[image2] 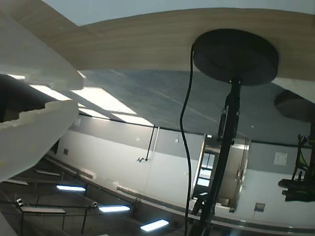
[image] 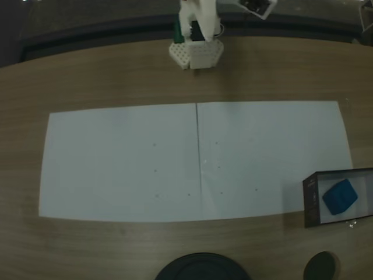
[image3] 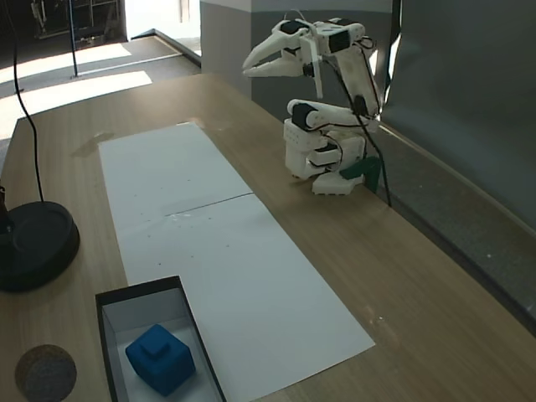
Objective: Grab a blue square and put it in the box.
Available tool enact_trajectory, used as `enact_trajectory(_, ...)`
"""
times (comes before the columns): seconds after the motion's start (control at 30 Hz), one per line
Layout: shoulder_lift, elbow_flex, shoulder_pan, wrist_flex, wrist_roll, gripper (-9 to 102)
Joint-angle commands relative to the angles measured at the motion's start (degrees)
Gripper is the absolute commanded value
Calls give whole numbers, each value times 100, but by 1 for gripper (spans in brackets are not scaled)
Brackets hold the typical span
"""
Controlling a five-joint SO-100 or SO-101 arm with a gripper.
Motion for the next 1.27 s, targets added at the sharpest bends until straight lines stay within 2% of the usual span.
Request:
enact_trajectory(0.0,123,343,0,-492,18,0)
enact_trajectory(0.27,123,2962,-9,-2259,26,0)
enact_trajectory(0.4,132,4096,-9,-2725,9,0)
enact_trajectory(0.53,132,4781,-35,-2812,26,0)
enact_trajectory(0.7,132,4711,-18,-2417,35,0)
enact_trajectory(0.97,132,4157,-70,-448,35,0)
enact_trajectory(1.23,132,4148,-62,-431,35,0)
